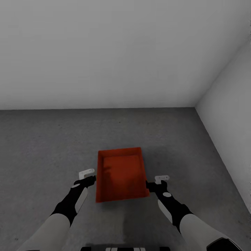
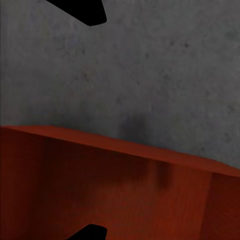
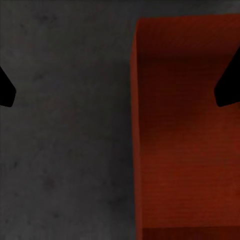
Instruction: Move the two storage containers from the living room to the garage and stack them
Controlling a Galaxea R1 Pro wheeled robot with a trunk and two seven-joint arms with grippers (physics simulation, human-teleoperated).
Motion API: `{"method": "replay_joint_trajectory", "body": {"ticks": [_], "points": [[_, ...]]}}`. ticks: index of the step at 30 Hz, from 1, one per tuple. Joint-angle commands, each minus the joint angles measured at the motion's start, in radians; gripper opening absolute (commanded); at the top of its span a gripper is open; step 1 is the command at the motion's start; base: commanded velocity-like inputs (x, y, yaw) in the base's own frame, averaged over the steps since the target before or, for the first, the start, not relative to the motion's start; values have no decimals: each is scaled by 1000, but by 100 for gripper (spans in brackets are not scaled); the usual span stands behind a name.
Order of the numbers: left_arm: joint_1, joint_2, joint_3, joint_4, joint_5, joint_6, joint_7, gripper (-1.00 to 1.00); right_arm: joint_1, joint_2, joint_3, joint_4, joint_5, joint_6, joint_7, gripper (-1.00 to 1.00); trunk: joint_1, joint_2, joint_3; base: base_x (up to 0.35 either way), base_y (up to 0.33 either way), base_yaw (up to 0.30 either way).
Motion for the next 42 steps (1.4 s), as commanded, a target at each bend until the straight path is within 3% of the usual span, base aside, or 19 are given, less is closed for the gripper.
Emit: {"method": "replay_joint_trajectory", "body": {"ticks": [1,42], "points": [[0,-1,2,-2,11,4,3,100,-1,-1,9,1,-11,-4,-6,100,-4,7,3,0,0,0],[0,-1,2,3,12,4,2,100,-1,-2,7,5,-12,4,-8,100,-161,294,131,0,0,0]]}}
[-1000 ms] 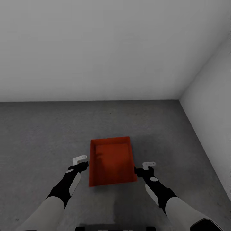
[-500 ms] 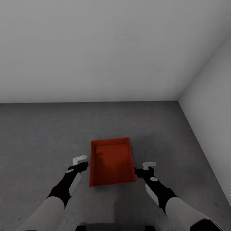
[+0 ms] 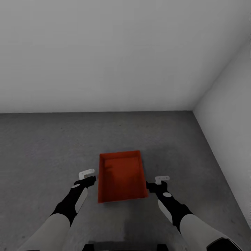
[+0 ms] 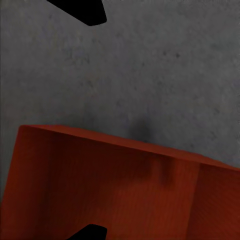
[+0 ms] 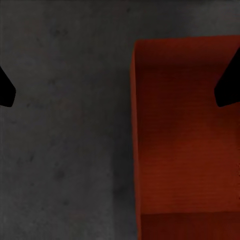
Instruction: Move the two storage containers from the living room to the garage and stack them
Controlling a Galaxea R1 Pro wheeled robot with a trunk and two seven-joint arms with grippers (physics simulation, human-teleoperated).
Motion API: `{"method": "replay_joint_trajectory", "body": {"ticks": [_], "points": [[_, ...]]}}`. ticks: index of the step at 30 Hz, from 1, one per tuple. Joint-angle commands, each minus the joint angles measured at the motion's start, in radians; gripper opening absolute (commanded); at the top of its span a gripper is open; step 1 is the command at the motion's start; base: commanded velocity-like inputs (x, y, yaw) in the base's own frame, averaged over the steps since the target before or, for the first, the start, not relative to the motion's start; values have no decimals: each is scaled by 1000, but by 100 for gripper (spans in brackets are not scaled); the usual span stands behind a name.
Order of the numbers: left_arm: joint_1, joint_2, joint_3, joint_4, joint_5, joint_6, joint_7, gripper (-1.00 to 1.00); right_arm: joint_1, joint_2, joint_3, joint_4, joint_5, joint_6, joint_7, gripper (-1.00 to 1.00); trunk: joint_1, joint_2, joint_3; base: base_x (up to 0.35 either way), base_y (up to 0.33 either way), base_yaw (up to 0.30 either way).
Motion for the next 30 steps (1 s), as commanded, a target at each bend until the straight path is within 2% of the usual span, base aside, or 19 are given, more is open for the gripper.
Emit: {"method": "replay_joint_trajectory", "body": {"ticks": [1,30], "points": [[0,-1,2,-2,11,4,3,100,-1,0,9,0,-8,-5,-7,100,-4,7,3,0,0,0],[0,-2,2,0,9,3,4,100,-1,-2,8,-5,-7,4,-8,100,-115,210,94,0,0,0]]}}
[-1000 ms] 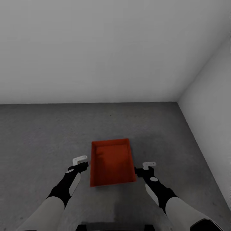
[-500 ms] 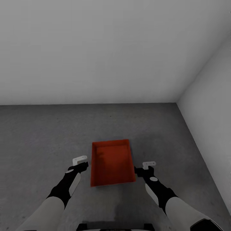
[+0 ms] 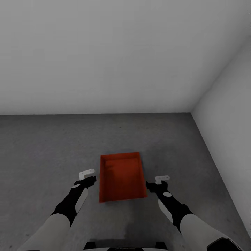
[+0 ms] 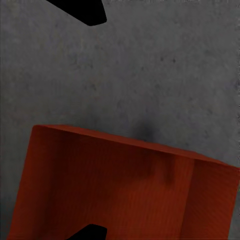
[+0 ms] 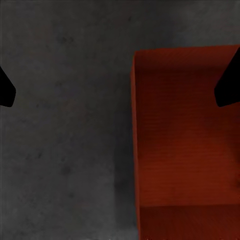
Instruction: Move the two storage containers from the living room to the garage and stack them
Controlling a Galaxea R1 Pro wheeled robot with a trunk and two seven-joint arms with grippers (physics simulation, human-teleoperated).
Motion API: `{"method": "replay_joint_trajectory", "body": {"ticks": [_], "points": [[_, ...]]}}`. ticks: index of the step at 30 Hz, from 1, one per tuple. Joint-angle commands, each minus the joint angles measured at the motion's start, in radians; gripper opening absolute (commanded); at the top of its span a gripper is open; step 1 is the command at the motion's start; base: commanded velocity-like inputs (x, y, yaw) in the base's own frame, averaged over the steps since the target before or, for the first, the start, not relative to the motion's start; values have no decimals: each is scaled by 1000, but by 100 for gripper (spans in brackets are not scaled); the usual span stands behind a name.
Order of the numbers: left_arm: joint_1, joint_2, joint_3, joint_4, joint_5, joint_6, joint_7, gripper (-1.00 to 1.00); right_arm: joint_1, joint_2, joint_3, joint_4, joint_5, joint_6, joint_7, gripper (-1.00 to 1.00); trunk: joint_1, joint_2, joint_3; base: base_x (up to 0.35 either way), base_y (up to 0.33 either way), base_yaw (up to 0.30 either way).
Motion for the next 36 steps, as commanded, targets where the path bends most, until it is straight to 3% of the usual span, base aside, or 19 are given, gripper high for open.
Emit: {"method": "replay_joint_trajectory", "body": {"ticks": [1,36], "points": [[0,-1,2,-2,11,4,3,100,-1,0,8,1,-10,-4,-6,100,-4,7,3,0,0,0],[0,-2,0,7,9,1,3,100,-1,-8,7,2,-19,-3,-3,100,-138,252,112,0,0,0]]}}
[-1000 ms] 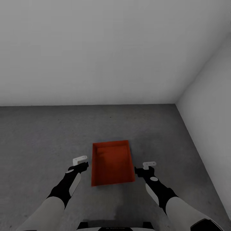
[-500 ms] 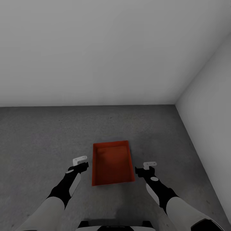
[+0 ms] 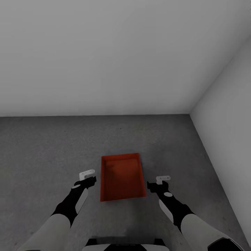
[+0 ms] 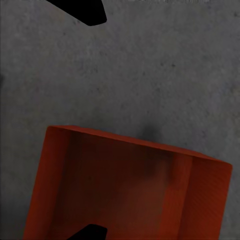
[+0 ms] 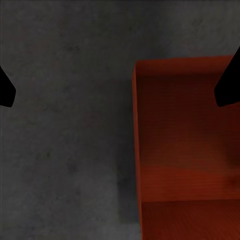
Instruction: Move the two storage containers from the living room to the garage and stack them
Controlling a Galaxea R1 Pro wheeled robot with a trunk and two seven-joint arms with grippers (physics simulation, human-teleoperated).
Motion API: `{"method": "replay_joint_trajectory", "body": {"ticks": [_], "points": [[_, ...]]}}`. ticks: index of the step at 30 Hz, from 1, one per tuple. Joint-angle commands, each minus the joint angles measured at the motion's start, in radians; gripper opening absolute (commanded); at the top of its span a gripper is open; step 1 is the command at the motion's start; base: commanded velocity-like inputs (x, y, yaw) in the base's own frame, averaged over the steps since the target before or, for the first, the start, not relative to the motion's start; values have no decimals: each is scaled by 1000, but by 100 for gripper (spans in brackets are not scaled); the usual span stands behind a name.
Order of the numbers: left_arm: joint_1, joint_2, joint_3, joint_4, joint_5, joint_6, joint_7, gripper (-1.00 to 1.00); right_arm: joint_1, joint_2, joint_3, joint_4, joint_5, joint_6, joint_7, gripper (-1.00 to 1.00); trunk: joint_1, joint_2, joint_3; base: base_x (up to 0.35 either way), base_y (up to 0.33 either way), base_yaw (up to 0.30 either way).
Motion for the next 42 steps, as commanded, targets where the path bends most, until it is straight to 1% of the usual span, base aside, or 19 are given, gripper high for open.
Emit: {"method": "replay_joint_trajectory", "body": {"ticks": [1,18,29,42], "points": [[0,-1,2,-2,10,4,3,100,-1,-1,8,0,-11,-4,-6,100,-4,7,3,0,0,0],[0,-1,1,-2,10,4,3,100,-1,1,10,1,-10,-5,-7,100,-69,126,56,0,0,0],[0,-1,1,-1,10,4,3,100,-1,2,9,2,-10,-5,-9,100,-111,203,98,0,0,0],[0,-1,1,-1,10,4,3,100,-1,3,9,2,-9,-6,-9,100,-161,294,139,0,0,0]]}}
